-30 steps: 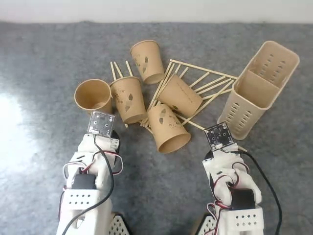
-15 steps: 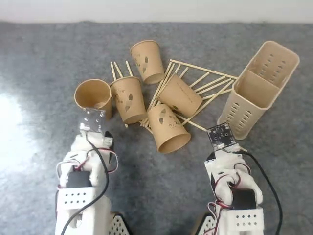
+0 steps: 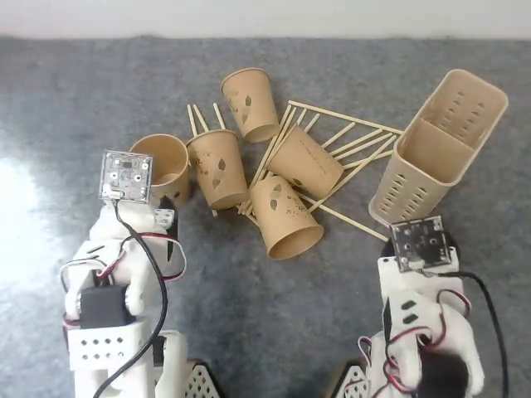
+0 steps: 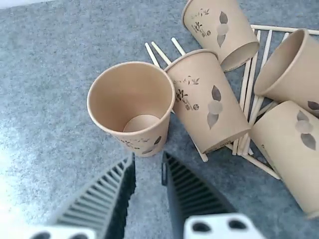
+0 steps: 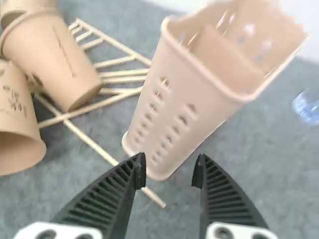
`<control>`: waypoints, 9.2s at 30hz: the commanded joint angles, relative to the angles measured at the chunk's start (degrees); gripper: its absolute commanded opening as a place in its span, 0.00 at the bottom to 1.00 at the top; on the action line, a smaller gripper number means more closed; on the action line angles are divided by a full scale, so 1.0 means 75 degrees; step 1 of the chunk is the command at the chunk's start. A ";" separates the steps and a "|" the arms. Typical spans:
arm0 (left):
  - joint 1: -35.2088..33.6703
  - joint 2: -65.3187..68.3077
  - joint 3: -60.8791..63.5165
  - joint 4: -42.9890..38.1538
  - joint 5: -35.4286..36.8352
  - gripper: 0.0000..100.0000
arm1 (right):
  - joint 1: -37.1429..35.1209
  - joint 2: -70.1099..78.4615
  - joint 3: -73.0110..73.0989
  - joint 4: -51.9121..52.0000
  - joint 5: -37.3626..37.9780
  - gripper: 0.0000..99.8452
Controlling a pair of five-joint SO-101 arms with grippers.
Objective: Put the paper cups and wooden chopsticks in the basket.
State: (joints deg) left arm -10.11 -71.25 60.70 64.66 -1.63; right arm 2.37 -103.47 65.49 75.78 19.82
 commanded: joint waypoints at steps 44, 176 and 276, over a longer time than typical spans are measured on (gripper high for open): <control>0.0270 -0.0082 0.4214 -0.4114 0.0059 0.09 | -0.1213 1.4330 -1.4289 0.3569 -0.1911 0.19; 0.0656 -0.0082 0.4331 -0.4126 0.0035 0.08 | 0.2245 1.0297 -0.9459 0.1952 0.6623 0.19; 0.0656 -0.0082 0.4401 -0.4349 0.0035 0.08 | -0.1049 1.4517 -0.6881 0.0041 0.4665 0.01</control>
State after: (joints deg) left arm -5.54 -71.25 94.37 33.54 -1.45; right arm -6.59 11.87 17.41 71.65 54.20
